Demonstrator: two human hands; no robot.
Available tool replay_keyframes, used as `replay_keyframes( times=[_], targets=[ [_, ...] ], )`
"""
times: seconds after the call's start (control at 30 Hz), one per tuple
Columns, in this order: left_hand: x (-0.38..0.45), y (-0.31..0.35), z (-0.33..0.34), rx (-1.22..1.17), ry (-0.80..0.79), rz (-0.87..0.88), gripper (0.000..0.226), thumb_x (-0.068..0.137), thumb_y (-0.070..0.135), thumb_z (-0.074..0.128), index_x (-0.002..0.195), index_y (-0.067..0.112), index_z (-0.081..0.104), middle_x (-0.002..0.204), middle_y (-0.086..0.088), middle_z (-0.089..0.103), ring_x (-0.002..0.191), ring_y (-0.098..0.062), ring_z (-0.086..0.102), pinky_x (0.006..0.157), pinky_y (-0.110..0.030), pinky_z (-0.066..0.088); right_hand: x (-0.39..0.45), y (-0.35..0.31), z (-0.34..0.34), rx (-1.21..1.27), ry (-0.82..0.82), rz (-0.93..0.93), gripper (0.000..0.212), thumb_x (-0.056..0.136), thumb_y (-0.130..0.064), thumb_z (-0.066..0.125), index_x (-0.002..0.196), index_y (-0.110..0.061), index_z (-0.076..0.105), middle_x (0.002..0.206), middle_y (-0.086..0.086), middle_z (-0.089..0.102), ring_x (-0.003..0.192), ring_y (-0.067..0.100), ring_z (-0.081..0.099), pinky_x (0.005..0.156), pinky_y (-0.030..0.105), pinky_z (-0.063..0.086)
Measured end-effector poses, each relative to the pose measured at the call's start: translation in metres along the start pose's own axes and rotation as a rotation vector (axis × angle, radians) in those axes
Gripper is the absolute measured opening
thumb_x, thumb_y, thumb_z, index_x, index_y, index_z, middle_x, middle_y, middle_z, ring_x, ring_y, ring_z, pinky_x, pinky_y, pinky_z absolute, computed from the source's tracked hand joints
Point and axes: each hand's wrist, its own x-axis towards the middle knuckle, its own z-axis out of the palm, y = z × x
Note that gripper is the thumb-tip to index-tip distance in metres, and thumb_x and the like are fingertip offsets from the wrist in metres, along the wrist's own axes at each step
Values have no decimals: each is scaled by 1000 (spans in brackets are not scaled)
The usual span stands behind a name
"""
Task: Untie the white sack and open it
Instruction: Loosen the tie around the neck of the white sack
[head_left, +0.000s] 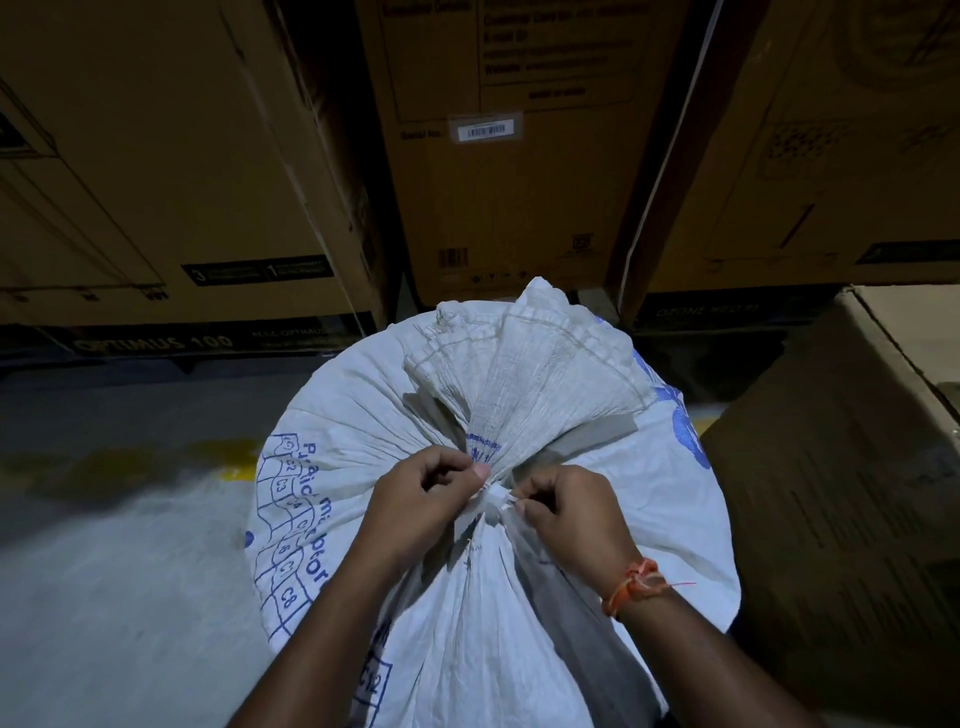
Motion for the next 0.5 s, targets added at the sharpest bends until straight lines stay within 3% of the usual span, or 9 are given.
replay_keyframes(
  times=[0.1, 0.23, 0.4, 0.5],
  targets=[
    [2, 2, 8, 189, 10, 14, 63, 58, 70, 77, 109, 34, 69, 103, 6, 69, 86, -8, 70, 81, -23, 56, 0, 0, 3, -9, 13, -13, 13, 85, -17, 75, 73, -24, 74, 65, -10, 67, 68, 8, 63, 63, 25, 45],
    [7, 2, 6, 290, 50, 34, 46, 63, 49, 79, 104, 34, 65, 105, 8, 69, 76, -9, 72, 82, -34, 61, 1, -1, 4, -3, 1, 0, 7, 85, -16, 76, 85, -21, 81, 80, -4, 78, 77, 11, 70, 73, 27, 54],
    [7, -3, 3, 243, 44, -6, 30, 71, 35, 87, 95, 30, 71, 73, 2, 75, 68, -7, 70, 75, -30, 58, 1, -2, 2, 19, -25, 8, 11, 85, -13, 74, 85, -21, 82, 80, -5, 78, 76, 9, 70, 71, 24, 53],
    [7, -7, 3, 249, 62, 21, 15, 76, 27, 87, 84, 25, 75, 71, -3, 76, 66, -11, 69, 70, -30, 56, 0, -3, 3, 26, -25, 18, 10, 86, -14, 74, 85, -21, 82, 78, -6, 77, 72, 6, 67, 64, 16, 47]
  ],
)
